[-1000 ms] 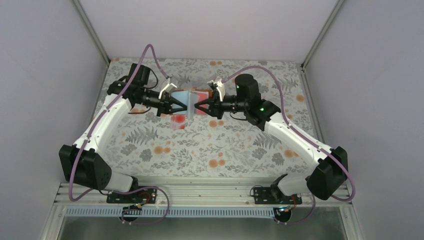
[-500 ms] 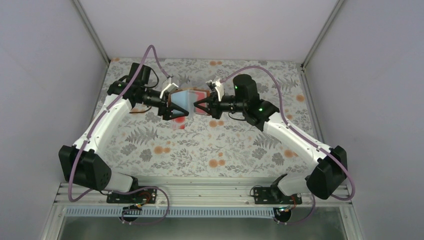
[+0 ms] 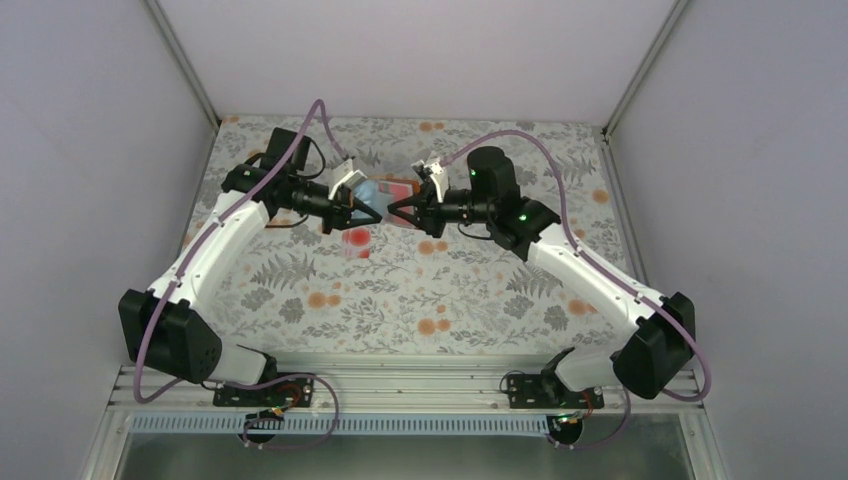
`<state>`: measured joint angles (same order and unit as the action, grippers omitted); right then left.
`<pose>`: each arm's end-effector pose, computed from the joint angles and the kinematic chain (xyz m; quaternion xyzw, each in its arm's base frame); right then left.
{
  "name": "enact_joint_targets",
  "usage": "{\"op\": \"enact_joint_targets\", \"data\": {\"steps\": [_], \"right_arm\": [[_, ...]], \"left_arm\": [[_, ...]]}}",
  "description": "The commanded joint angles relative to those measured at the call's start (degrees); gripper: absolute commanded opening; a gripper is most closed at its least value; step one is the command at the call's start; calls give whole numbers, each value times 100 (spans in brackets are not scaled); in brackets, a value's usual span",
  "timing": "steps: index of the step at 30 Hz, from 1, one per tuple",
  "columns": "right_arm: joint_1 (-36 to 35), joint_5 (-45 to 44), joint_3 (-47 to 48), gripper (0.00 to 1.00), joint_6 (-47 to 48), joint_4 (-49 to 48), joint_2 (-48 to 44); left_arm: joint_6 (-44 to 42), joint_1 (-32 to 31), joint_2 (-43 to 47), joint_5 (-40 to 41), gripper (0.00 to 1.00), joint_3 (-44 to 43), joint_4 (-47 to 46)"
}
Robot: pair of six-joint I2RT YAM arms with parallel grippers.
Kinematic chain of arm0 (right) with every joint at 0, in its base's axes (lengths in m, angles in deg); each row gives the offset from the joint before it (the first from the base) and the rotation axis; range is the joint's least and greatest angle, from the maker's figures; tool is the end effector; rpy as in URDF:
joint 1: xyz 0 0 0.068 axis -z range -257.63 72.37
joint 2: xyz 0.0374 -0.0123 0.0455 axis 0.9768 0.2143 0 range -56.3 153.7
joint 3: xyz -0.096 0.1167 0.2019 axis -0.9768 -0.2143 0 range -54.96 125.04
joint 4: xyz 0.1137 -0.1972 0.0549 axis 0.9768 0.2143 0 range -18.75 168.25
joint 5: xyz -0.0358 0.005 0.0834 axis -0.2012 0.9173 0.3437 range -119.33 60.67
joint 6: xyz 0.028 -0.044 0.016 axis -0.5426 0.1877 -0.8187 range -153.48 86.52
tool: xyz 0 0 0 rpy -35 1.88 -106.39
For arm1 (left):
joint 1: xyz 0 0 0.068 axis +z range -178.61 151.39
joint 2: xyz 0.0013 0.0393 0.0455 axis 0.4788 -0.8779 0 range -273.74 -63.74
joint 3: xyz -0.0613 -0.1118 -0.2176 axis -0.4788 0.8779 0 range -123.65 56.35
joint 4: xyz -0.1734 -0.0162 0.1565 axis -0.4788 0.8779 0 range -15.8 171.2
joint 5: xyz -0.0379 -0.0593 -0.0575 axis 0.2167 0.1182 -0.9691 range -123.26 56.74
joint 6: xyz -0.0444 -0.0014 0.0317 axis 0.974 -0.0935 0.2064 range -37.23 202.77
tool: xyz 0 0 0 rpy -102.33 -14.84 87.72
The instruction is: Take the credit cards out of the card holder
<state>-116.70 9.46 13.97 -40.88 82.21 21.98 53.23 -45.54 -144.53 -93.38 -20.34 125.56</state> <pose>0.2102 0.2002 0.3396 -0.3938 0.6930 0.4631 0.3877 0.2325 -0.1040 0.3215 0.4628 0.7007 -0.4472 0.3080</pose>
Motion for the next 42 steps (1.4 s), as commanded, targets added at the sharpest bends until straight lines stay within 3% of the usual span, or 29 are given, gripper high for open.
{"op": "enact_joint_targets", "data": {"steps": [1,4,8,14,19,22,24,26,28,33,35,37,42], "right_arm": [[30,532,87,18,309,240,-261],[250,524,-81,32,360,403,-364],[409,472,-275,38,390,507,-504],[444,499,-230,26,258,442,-426],[441,670,-166,24,117,253,-327],[437,648,-101,9,23,209,-236],[456,314,-55,4,-68,290,-201],[507,-216,4,4,-231,466,-167],[604,-1066,103,4,-491,801,-76],[720,-4616,694,4,-1270,2490,577],[722,-5505,938,4,-1369,3003,958],[696,-5672,1141,4,-1389,3233,1244],[350,-4867,1328,4,-1249,2848,1437]], "left_arm": [[-221,29,7,-106,2,-58,-160],[-344,86,17,-339,2,-122,-35],[-488,103,20,-542,2,-109,81],[-572,103,-1,-640,2,-80,136],[-577,102,18,-631,2,-64,144],[-570,103,5,-628,2,-66,147],[-518,102,4,-597,6,-79,128],[-190,121,30,-241,44,-55,-89],[255,170,47,411,63,2,-432],[746,408,33,1658,65,187,-883],[750,406,79,1783,65,232,-916],[693,405,128,1583,64,248,-879],[275,328,170,256,59,214,-561]]}}
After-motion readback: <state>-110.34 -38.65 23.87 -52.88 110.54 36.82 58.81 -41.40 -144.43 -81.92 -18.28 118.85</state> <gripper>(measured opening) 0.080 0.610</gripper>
